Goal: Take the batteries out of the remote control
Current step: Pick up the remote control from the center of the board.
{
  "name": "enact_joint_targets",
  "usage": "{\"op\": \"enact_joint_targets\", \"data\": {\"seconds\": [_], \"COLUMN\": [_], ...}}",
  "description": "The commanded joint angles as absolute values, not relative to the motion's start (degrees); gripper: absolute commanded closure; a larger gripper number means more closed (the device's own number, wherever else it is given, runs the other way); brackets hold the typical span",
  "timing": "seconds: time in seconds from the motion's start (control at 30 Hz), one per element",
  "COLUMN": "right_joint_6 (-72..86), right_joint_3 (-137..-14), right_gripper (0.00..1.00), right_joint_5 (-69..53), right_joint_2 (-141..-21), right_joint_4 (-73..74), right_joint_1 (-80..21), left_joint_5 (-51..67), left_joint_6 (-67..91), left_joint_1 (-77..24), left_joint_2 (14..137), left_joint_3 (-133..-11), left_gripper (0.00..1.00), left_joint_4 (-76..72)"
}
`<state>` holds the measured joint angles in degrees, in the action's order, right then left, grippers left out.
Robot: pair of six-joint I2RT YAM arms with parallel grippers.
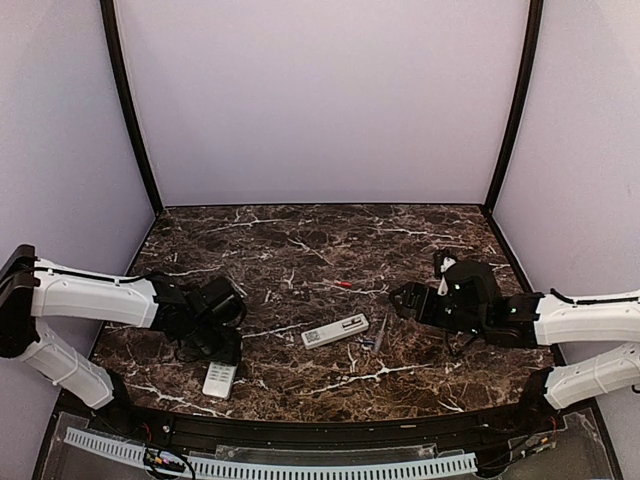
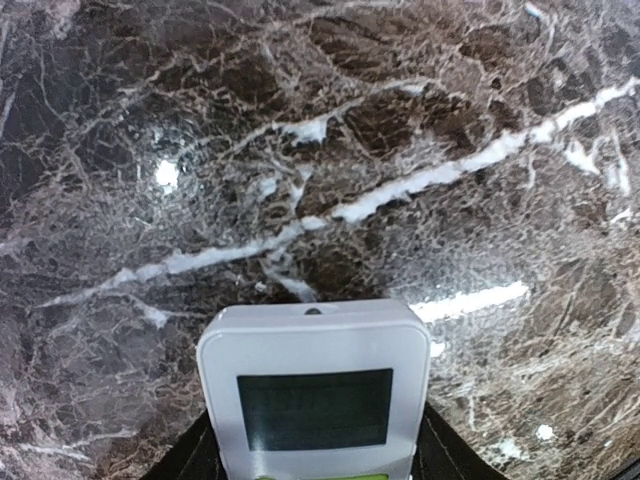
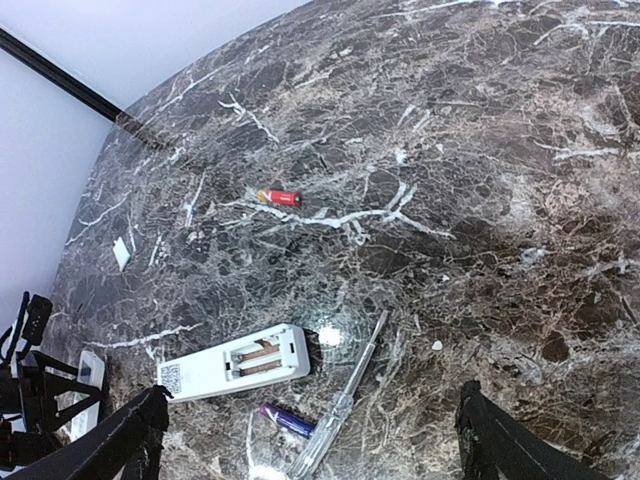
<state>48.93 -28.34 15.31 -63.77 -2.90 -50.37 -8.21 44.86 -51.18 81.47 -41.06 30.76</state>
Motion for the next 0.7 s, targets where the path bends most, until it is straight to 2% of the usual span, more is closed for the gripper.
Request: {"op": "enact_joint_targets", "data": {"seconds": [0.0, 0.17, 0.33, 0.5, 0.67], "right_joint_6": [47.9, 42.0, 37.6, 35.3, 32.5], "right_joint_3": [-27.7, -27.9, -32.4, -38.8, -47.3], "right_gripper": [0.02, 0.01, 0.01, 0.01, 0.01], "right_joint_5": [14.1, 3.6, -10.6, -16.5, -20.7], "right_joint_2": [-59.7, -54.4, -53.9, -60.8, -69.9], "right_joint_4": [-4.4, -12.2, -18.7, -22.9, -25.3], "right_joint_1": [-50.5, -50.6, -50.9, -54.7, -59.7], "left_joint_5": [-10.6, -6.4, 4.6, 19.2, 28.3], "left_joint_6": [46.0, 43.1, 38.1, 36.4, 37.6], "left_joint_1": [-51.1, -49.0, -47.0, -46.7, -46.7], "left_joint_2": [73.2, 63.7, 57.6, 56.0, 57.1], "left_joint_3": [-41.0, -43.9, -45.7, -46.9, -47.0], "left_gripper": [0.5, 0.51, 0.52, 0.51, 0.51], "left_joint_4": [31.8, 26.1, 10.2, -5.6, -16.2]}}
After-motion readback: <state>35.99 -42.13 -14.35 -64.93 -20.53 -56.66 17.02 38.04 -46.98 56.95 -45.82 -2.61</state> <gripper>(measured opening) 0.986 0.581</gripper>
